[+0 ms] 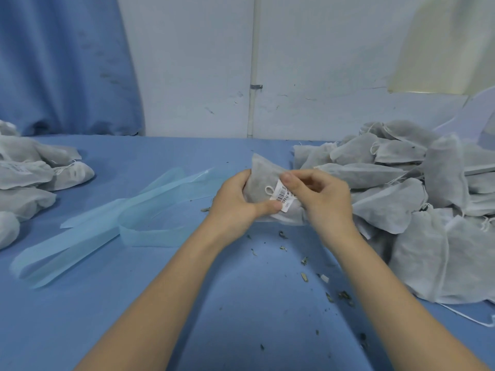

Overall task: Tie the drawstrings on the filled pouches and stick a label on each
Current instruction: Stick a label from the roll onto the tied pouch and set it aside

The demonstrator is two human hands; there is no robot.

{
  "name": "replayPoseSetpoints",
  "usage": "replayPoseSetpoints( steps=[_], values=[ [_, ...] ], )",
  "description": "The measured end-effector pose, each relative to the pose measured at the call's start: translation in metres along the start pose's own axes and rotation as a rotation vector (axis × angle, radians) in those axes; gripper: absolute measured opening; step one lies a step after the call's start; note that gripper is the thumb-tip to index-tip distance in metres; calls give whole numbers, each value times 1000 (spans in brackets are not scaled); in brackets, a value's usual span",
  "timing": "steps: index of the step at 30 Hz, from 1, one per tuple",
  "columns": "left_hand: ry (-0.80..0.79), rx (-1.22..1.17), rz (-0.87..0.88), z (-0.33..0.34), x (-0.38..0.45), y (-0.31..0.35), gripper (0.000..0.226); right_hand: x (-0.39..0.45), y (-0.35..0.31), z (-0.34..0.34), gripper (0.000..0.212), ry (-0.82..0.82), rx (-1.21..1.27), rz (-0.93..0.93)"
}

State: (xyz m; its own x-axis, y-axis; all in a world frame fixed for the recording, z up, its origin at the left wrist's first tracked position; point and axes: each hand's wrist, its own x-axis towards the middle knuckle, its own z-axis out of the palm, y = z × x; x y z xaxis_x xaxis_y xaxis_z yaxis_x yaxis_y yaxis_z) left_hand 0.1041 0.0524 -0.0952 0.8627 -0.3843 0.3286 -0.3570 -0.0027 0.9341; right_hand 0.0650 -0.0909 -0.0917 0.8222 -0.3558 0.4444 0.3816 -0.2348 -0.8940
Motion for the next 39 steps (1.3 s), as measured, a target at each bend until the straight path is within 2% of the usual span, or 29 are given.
replayPoseSetpoints(
  steps=[3, 5, 8, 10, 13, 16, 18, 19, 20, 22, 24, 26, 27, 29, 31, 34, 36, 39],
  values=[
    [-20, -49, -38, 4, -1, 1, 31, -2, 6, -3, 9, 71, -74, -31],
    [28, -97, -68, 6, 0, 3, 34, -5, 6, -6, 9, 11, -35, 20],
    [141, -238, -119, 5, 1, 6, 31, -10, 7, -7, 41, -131, 95, 164],
    [208, -258, -137, 5, -1, 6, 31, -13, 6, -4, 52, -124, 105, 246],
    [318, -275, -177, 2, -7, 7, 34, -12, -1, 10, 49, -54, 206, 286],
    [420, -548, -213, -6, -12, 14, 29, 2, -18, 48, 39, 20, 343, 242],
    [465, -743, -214, -14, -13, 24, 37, 13, -34, 84, 35, -116, 399, 240],
    [482, -767, -217, -18, -13, 30, 48, 16, -43, 103, 43, -249, 399, 276],
    [502, -751, -220, -23, -14, 34, 53, 17, -48, 119, 57, -361, 367, 320],
    [549, -637, -213, -33, -11, 39, 38, 16, -51, 139, 67, -417, 276, 356],
    [561, -500, -219, -39, -8, 36, 45, 11, -48, 141, 50, -373, 225, 350],
    [529, -408, -248, -34, -7, 32, 49, 5, -42, 130, 17, -325, 169, 316],
    [505, -387, -266, -27, -5, 28, 46, 3, -39, 121, 12, -290, 127, 294],
    [449, -369, -305, -2, 0, 21, 33, 2, -34, 96, 29, -221, 0, 246],
    [363, -307, -336, 28, 8, 15, 35, 0, -31, 64, 39, -134, -152, 211],
    [218, -70, -316, 74, 20, 11, 38, -2, -26, 9, 36, 22, -317, 174],
    [185, 78, -292, 102, 26, 11, 34, -3, -22, -25, 34, 88, -386, 153],
    [169, 167, -198, 134, 36, 18, 22, 0, -13, -63, 34, 137, -448, 127]
  ],
)
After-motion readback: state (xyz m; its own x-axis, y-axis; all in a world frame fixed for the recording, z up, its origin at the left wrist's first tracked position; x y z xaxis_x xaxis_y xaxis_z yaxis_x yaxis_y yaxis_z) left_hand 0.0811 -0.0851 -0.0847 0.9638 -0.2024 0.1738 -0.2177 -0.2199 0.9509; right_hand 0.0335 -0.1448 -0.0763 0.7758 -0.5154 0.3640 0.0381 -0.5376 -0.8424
